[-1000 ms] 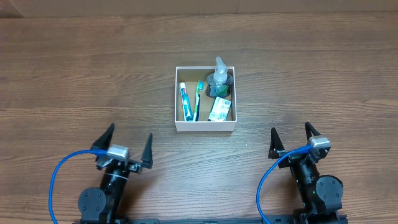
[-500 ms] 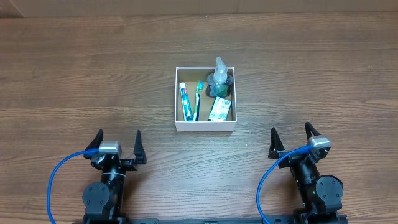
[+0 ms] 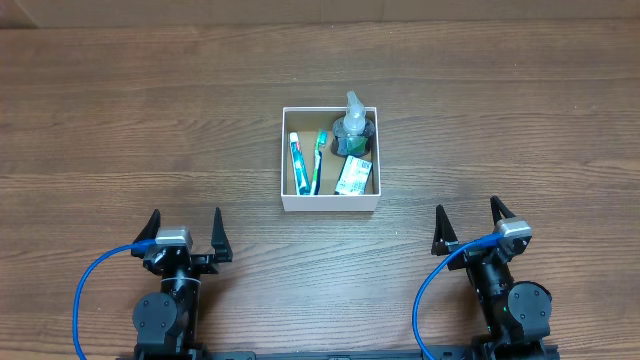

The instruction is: Pack container

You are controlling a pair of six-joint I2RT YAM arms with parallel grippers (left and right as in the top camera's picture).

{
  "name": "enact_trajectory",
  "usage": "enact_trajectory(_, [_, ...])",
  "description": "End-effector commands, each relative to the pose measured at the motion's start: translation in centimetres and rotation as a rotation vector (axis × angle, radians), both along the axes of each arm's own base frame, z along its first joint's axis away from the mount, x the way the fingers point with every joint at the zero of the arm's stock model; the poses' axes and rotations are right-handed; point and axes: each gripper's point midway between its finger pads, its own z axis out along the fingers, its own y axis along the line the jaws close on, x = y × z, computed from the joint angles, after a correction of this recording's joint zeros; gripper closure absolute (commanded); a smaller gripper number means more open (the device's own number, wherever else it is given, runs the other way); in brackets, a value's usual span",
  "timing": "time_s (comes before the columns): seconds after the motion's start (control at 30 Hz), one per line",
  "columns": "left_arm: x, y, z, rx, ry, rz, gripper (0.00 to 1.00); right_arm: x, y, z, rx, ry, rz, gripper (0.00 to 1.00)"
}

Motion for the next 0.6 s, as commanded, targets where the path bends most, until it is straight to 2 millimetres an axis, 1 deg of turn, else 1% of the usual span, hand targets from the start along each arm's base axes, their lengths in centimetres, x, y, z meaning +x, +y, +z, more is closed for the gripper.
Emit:
enact_trajectory(0.0, [-0.03,0.44,-0.2,0.013,0.002,0.021,0.0,0.04,-0.22,-0.14,-0.002,-0.006,-0.011,0.0])
enact_trajectory(0.57, [-0.04,0.43,-0.38,0.013,0.009,0.021,0.0,0.04,-0.22,-0.12,-0.002,-0.007,-0.011,0.0])
